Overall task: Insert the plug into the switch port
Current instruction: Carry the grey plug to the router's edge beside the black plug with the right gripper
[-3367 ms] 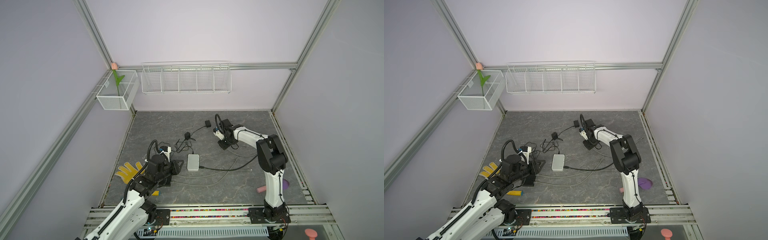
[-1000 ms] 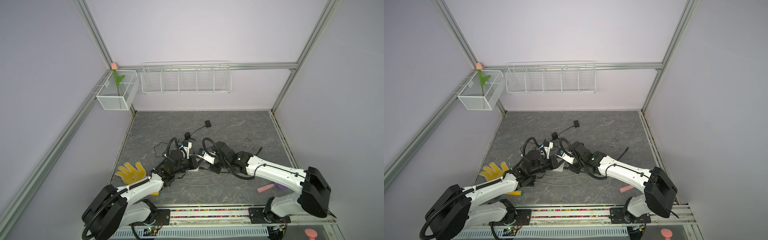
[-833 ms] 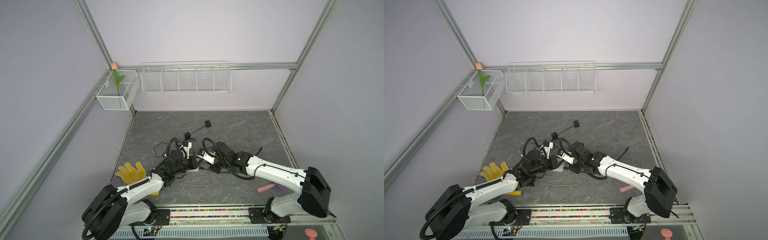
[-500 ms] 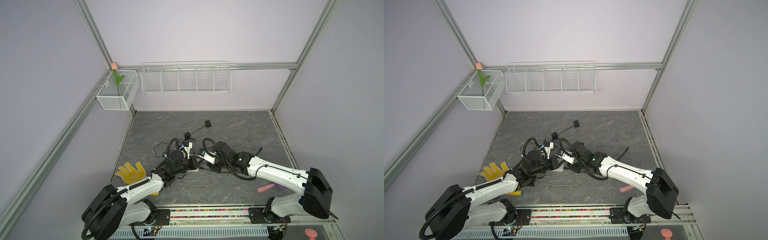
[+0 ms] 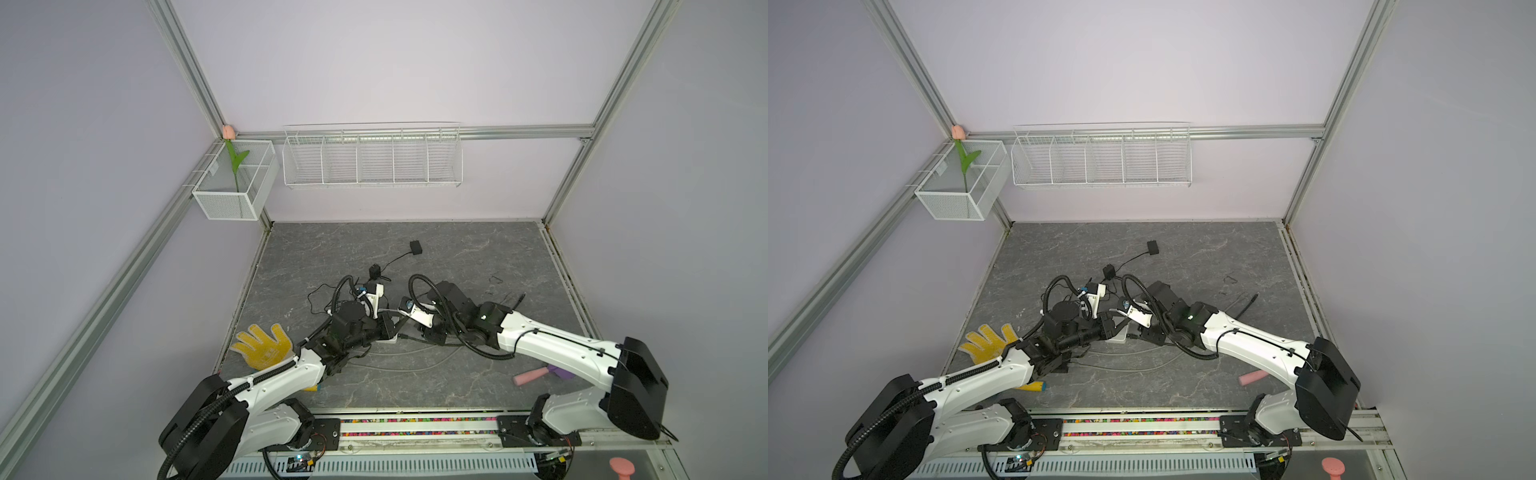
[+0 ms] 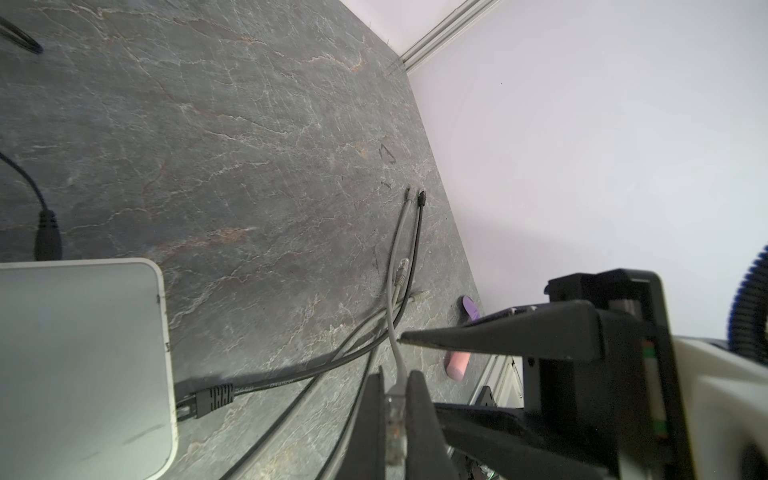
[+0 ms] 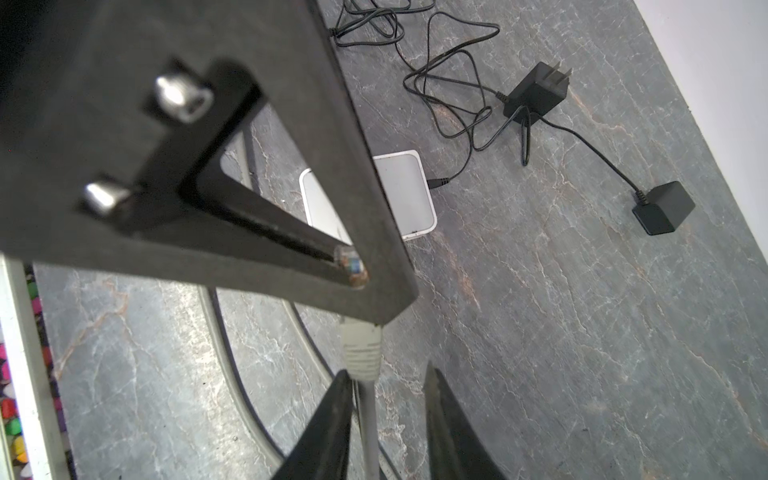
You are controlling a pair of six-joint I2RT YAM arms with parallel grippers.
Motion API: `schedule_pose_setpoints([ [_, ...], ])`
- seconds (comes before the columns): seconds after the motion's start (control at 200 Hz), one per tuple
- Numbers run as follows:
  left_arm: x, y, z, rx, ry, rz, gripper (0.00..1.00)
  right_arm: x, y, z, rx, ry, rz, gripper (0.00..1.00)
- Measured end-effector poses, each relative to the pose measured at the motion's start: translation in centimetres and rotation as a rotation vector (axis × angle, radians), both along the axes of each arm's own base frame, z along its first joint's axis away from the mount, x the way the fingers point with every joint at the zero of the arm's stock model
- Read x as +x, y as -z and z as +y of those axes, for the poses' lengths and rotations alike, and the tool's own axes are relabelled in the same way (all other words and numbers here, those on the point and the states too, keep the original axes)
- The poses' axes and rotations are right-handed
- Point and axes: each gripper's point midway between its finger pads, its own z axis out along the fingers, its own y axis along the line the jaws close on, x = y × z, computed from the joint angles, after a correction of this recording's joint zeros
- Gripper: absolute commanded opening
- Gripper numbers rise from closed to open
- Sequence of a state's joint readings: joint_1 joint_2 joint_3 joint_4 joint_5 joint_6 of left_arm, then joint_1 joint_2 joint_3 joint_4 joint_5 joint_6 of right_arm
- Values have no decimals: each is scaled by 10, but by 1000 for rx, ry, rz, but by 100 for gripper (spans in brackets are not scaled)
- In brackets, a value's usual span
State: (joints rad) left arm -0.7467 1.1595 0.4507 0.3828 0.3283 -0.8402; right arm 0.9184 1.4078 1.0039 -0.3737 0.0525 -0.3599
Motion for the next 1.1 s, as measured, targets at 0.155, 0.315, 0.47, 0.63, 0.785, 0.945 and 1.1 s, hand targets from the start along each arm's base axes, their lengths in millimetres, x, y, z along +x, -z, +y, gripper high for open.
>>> schedule_pose_setpoints([
  [0.155, 1, -1, 1, -1, -7, -4, 0, -2, 1, 2, 19, -13, 27, 25],
  [0.315, 0, 1, 1, 1, -7, -1, 0, -3, 5, 6, 26, -23, 45, 13],
  [0.47, 2, 2, 3, 2, -18, -5, 3, -4, 6, 6, 27, -20, 58, 7],
  [0.63, 1, 3, 4, 10, -19, -3, 30, -2, 6, 5, 24, -10, 48, 6],
  [0.785, 5, 1, 22, 30, -79, -6, 36, 9, 6, -3, 9, 34, 24, 6],
  [0.945, 21, -4, 56, 46, -193, -17, 40, 22, 6, -14, -8, 88, 7, 7],
  [1.1, 33, 13, 80, 125, -270, 7, 41, 41, 18, -20, -116, 141, -5, 6],
])
